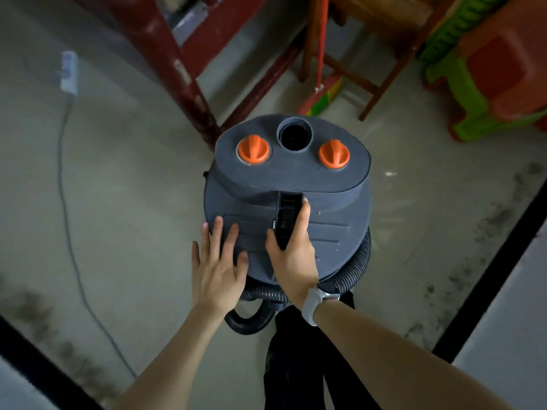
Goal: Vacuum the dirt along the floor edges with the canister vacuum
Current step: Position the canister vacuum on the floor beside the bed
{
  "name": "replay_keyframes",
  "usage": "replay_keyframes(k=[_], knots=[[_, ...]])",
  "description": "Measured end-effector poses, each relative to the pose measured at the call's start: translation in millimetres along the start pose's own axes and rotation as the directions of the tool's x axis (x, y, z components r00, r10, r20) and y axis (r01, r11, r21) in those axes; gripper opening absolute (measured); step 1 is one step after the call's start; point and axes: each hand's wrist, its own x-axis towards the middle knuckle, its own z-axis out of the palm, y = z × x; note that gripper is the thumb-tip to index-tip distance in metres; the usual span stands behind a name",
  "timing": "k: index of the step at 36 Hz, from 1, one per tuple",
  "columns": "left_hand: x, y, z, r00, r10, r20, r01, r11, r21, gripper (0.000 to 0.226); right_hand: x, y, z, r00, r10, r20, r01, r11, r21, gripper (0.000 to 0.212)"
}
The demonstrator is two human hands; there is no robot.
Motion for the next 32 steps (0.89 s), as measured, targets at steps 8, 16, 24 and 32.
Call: replay_keyframes(k=[8,16,24,32], knots=[[-55.9,-40.6,-1.1,0.963,-0.266,-0.036,0.263,0.962,-0.074,0.059,-27.8,-16.4,44.5,0.967,-0.154,0.201,0.186,0.971,-0.15,0.08],[-99.7,-64.3,-2.7,0.887,-0.457,-0.072,0.444,0.885,-0.14,0.062,-48.0,-23.2,82.0,0.891,-0.264,0.37,0.37,0.894,-0.254,0.079],[-121.8,-74.5,-0.5,0.803,-0.592,-0.065,0.568,0.795,-0.213,0.07,-48.6,-24.8,108.0,0.789,-0.39,0.475,0.565,0.764,-0.31,0.078],[-121.8,-65.0,-9.9,0.772,-0.633,0.054,0.625,0.742,-0.241,0.098,-32.1,-39.4,104.5,0.691,-0.446,0.568,0.678,0.671,-0.298,0.081]])
